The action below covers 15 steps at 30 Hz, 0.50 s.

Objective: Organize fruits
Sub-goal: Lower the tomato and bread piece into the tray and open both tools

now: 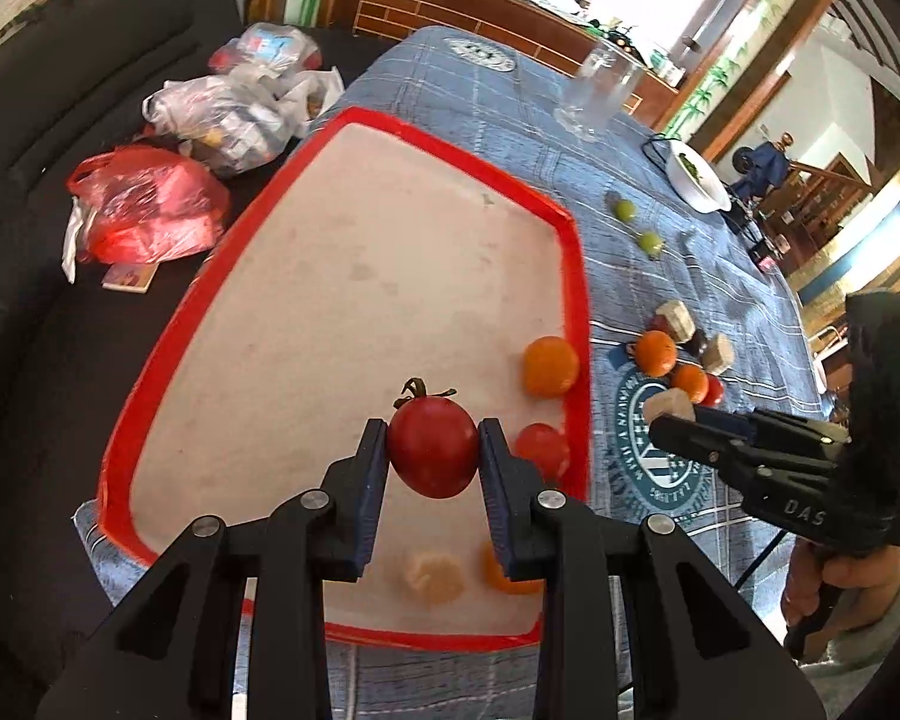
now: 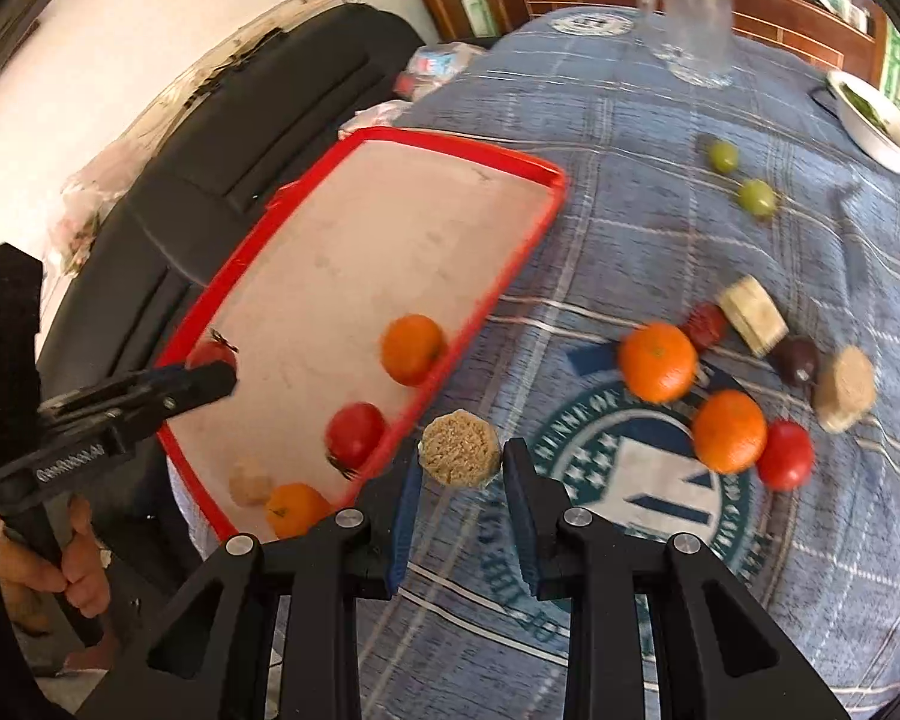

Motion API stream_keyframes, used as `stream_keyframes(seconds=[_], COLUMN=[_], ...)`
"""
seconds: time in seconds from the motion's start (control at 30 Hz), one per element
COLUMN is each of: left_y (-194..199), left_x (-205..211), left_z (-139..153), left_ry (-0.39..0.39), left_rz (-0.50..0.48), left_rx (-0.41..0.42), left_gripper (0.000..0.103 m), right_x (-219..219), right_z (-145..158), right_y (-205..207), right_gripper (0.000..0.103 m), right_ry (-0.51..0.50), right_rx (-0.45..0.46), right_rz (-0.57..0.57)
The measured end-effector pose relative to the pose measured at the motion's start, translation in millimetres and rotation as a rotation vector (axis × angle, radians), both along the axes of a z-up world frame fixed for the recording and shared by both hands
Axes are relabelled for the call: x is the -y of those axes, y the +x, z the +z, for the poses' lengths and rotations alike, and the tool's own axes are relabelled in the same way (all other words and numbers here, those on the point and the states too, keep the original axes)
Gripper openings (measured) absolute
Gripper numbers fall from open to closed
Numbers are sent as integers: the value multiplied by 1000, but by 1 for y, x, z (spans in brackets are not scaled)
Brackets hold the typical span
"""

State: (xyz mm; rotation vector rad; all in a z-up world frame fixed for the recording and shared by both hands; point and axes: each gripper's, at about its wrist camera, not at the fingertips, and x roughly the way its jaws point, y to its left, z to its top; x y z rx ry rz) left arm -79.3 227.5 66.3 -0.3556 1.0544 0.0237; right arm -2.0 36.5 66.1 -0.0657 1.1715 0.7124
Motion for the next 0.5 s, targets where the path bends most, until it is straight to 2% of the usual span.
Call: stream_keyframes(seconds=[0.23,0.5], left_y=[-1,-2], left_x=[-10,1], left_z=[-4,-18], left_ry=[-1,-23], left_rz=[-1,-90], left_rx=[-12,-58], left_gripper=[28,28], right_x=[-38,-61], right_z=[5,-8], right_y=[-1,5], right_gripper=[28,28], right_ry=[12,41], right_rx=[9,-53], right_rz=[77,85])
